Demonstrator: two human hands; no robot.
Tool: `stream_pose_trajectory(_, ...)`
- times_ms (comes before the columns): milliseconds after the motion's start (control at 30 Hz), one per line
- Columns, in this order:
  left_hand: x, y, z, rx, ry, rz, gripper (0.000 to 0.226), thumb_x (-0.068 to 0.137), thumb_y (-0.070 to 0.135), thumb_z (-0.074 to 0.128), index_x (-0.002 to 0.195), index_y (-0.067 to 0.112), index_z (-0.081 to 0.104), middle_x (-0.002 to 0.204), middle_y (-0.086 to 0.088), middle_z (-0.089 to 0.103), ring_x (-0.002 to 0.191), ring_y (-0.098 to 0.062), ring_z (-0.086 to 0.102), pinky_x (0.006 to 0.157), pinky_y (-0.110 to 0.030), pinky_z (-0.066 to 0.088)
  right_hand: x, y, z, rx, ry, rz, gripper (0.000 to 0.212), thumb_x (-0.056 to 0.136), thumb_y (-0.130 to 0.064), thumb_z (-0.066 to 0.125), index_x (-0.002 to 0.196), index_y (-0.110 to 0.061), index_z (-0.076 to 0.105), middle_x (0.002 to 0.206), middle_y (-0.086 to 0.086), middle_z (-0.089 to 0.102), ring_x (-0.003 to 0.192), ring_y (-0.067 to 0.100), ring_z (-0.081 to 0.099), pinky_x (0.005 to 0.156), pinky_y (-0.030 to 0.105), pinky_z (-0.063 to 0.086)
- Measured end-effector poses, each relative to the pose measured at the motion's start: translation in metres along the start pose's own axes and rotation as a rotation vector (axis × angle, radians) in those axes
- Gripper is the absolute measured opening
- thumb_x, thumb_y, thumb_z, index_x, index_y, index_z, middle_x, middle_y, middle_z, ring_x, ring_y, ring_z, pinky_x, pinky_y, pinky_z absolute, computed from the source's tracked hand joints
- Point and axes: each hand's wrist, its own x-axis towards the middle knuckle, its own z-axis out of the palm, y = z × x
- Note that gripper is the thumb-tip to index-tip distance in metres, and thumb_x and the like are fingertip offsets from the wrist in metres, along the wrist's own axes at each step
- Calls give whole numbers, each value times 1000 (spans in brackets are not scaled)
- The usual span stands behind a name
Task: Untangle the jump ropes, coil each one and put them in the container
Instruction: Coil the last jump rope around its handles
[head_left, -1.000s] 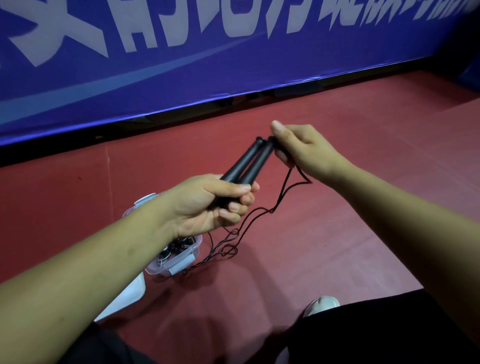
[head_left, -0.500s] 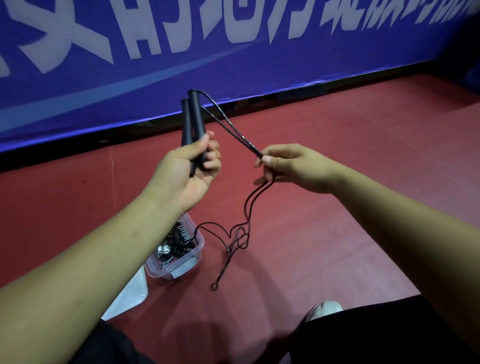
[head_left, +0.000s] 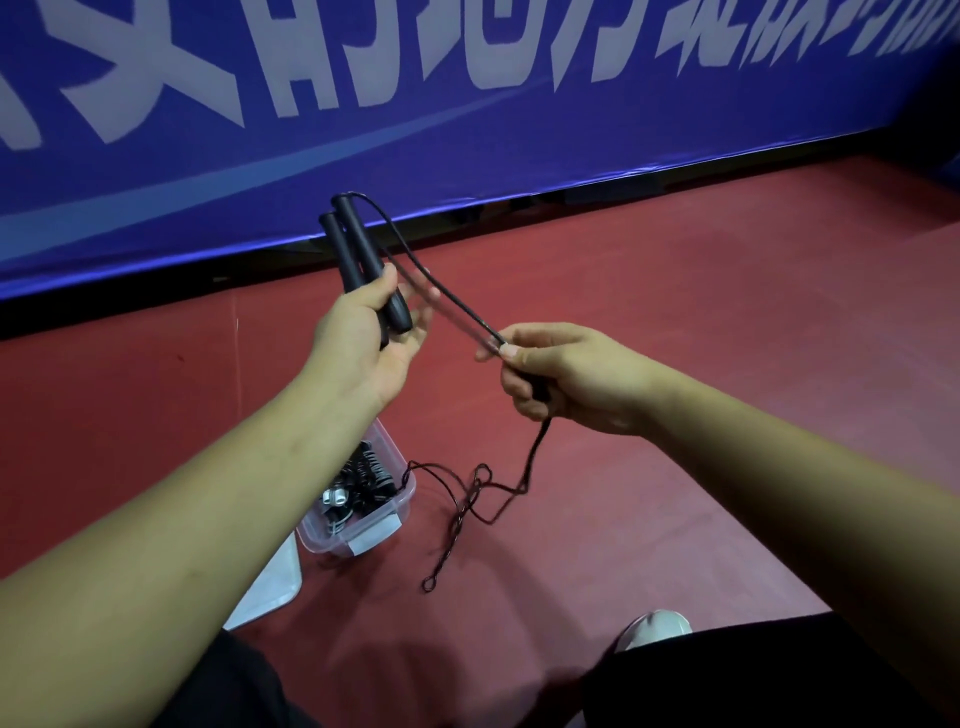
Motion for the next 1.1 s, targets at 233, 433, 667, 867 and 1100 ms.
stream_pose_trajectory(233, -4, 0, 6, -111, -71, 21, 20, 102, 13, 49, 115, -2, 54, 114, -23, 67, 108, -34, 67, 89, -40, 57, 1, 14, 33, 119, 31, 71, 26, 106, -17, 43, 101, -5, 66, 66, 6, 55, 58, 19, 54, 60, 28, 45)
stream_pose_trajectory(433, -1, -2, -3, 32, -73, -8, 34, 103, 24, 48, 131, 5, 52, 126, -10, 67, 120, -32, 61, 101, -41, 49, 2, 14, 51, -75, 31, 87, 32, 107, -17, 43, 110, 7, 64, 61, 5, 49, 44, 11, 33, 46, 24, 26)
stream_pose_trajectory(667, -9, -6, -2, 164, -145, -165, 28, 101, 42, 48, 117, 24, 62, 124, -31, 62, 119, -42, 58, 99, -52, 49, 0, 10, 60, -160, -7, 136, 34, 107, -16, 42, 109, 10, 62, 58, 6, 45, 41, 11, 29, 43, 23, 21)
stream_pose_trajectory(867, -17, -10, 3, 137, -193, -177, 19, 99, 41, 52, 110, 26, 53, 92, -11, 72, 69, -18, 69, 52, -22, 52, -6, 1, 59, -185, -54, 122, 32, 106, -15, 42, 107, 10, 63, 59, 8, 42, 43, 12, 27, 45, 25, 19)
stream_pose_trajectory(1100, -2, -9, 1, 123, -124, -96, 15, 97, 19, 60, 105, 14, 47, 62, -2, 46, 44, -8, 37, 37, -16, 29, -14, -13, 53, -179, -89, 68, 24, 104, -11, 46, 108, 3, 65, 60, 4, 39, 60, 24, 44, 62, 33, 55)
